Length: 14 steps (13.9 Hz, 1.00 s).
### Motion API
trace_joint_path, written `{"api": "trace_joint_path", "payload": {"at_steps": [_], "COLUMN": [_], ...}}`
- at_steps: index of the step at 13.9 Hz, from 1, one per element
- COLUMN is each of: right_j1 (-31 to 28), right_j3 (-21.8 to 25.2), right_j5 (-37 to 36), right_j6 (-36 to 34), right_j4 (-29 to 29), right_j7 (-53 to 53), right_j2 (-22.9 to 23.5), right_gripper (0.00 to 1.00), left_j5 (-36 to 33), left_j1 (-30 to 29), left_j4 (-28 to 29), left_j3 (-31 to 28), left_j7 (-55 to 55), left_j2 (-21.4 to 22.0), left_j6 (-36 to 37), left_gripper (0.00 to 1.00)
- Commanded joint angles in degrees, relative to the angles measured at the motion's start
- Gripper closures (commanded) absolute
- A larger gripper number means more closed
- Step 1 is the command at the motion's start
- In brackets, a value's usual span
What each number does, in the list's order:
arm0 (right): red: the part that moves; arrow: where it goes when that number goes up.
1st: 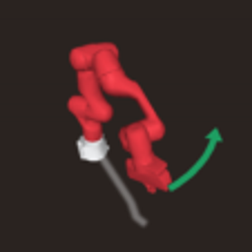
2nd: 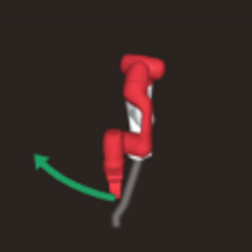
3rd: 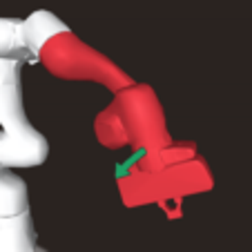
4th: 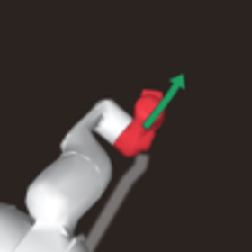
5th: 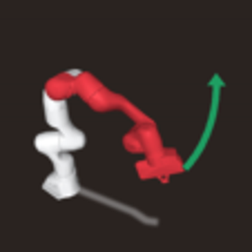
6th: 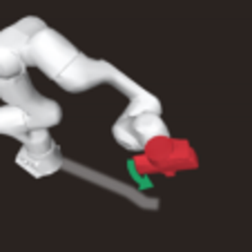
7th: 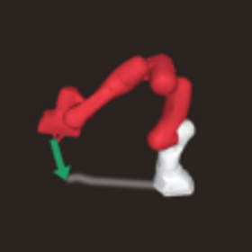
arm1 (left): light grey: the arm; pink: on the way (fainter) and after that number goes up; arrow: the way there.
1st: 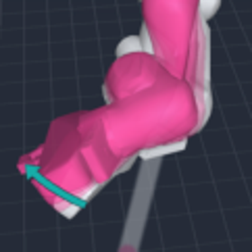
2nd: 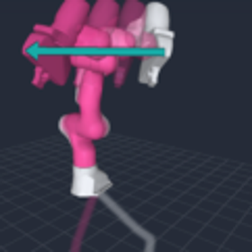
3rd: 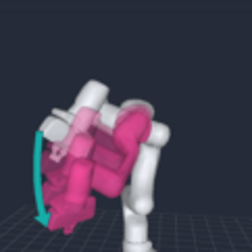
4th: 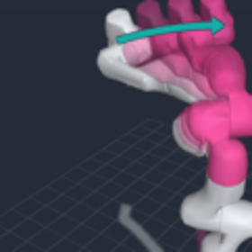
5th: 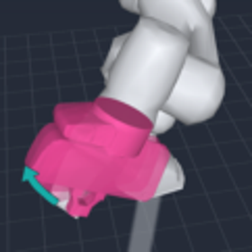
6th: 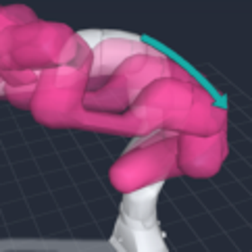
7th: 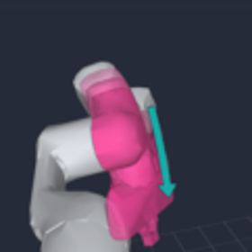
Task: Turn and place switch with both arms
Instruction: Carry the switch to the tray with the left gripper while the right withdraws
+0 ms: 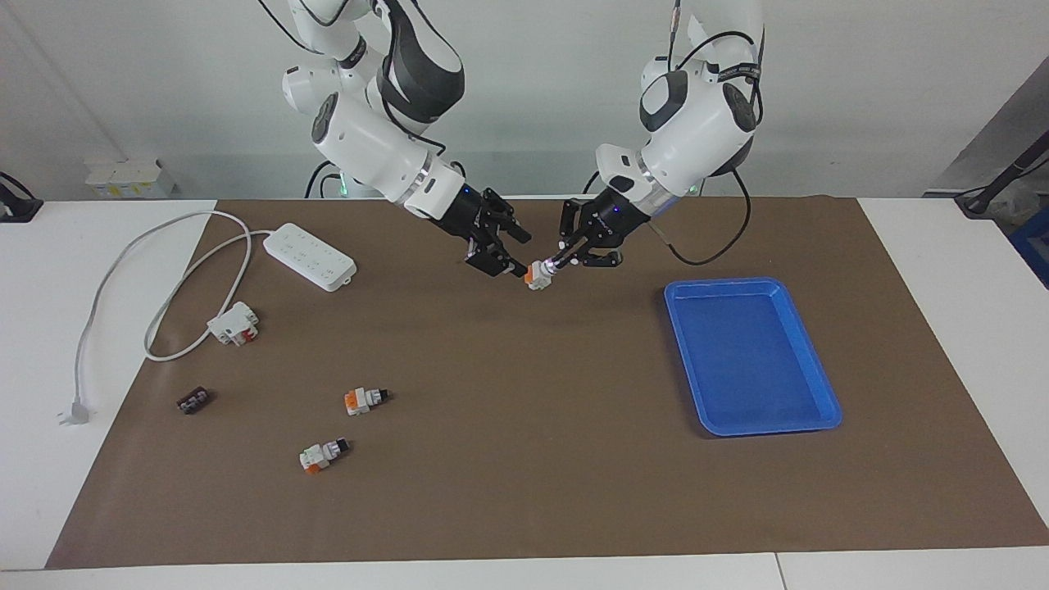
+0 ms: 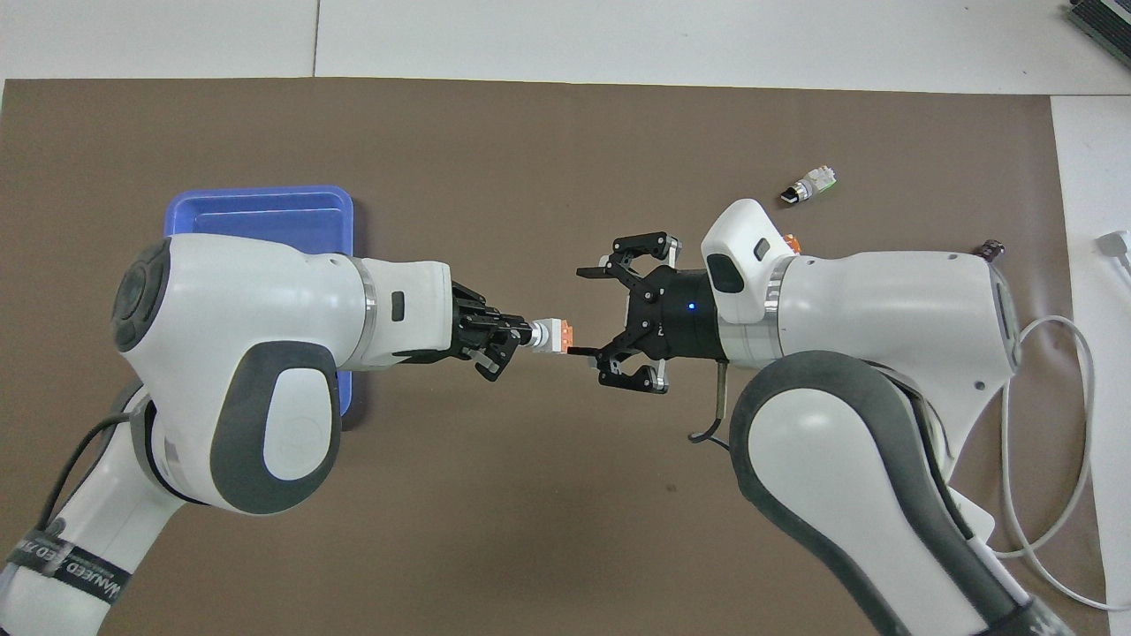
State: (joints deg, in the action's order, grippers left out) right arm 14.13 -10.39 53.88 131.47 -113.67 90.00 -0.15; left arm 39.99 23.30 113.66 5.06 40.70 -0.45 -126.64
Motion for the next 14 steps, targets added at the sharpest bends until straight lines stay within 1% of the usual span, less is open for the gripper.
{"api": "trace_joint_path", "payload": {"at_steps": [1, 3, 5, 6, 7, 9, 10, 12, 14], "right_j1": [-0.9, -2.2, -3.2, -4.0, -4.6, -8.1, -10.0, -11.9, -13.0], "right_j3": [0.3, 0.5, 0.5, 0.4, 0.5, 0.4, 0.3, 0.3, 0.3], "right_j5": [-3.4, -8.9, -15.2, -18.1, -20.5, -23.5, -24.8, -26.4, -27.7], "right_j6": [-0.5, -0.7, -0.8, -0.9, -1.3, -7.7, -10.2, -12.0, -11.5], "right_j4": [0.0, 0.9, 3.6, 4.9, 6.1, 9.7, 11.5, 13.0, 13.2], "right_j7": [-1.7, -5.4, -8.3, -8.7, -8.9, -12.5, -15.1, -17.4, -19.0], "right_j2": [-1.1, -2.1, -2.4, -2.4, -2.1, -1.7, -1.5, -1.3, -1.3], "right_gripper": [0.0, 0.0, 0.0, 0.0, 0.0, 0.0, 0.0, 0.0, 0.0], "left_j5": [-1.3, -1.8, -8.9, -10.7, -11.0, -12.7, -15.2, -20.5, -24.7], "left_j1": [0.3, -2.3, -4.2, -5.4, -5.7, -7.2, -7.6, -9.0, -12.2], "left_j4": [0.5, 0.3, -1.8, -3.2, -4.5, -5.3, -5.4, -5.6, -5.6], "left_j3": [-0.7, -0.8, -0.8, -0.8, -0.8, -0.9, -0.9, -1.2, -1.2], "left_j7": [-0.2, -1.7, -3.3, -4.9, -6.0, -9.5, -12.4, -16.6, -18.6], "left_j2": [0.5, 0.4, -0.3, -0.7, -1.2, -1.5, -1.5, -1.5, -1.5], "left_j6": [-0.4, 0.0, 1.4, 2.5, 4.0, 4.7, 4.8, 5.6, 6.3], "left_gripper": [1.0, 1.0, 1.0, 1.0, 1.0, 1.0, 1.0, 1.0, 1.0]}}
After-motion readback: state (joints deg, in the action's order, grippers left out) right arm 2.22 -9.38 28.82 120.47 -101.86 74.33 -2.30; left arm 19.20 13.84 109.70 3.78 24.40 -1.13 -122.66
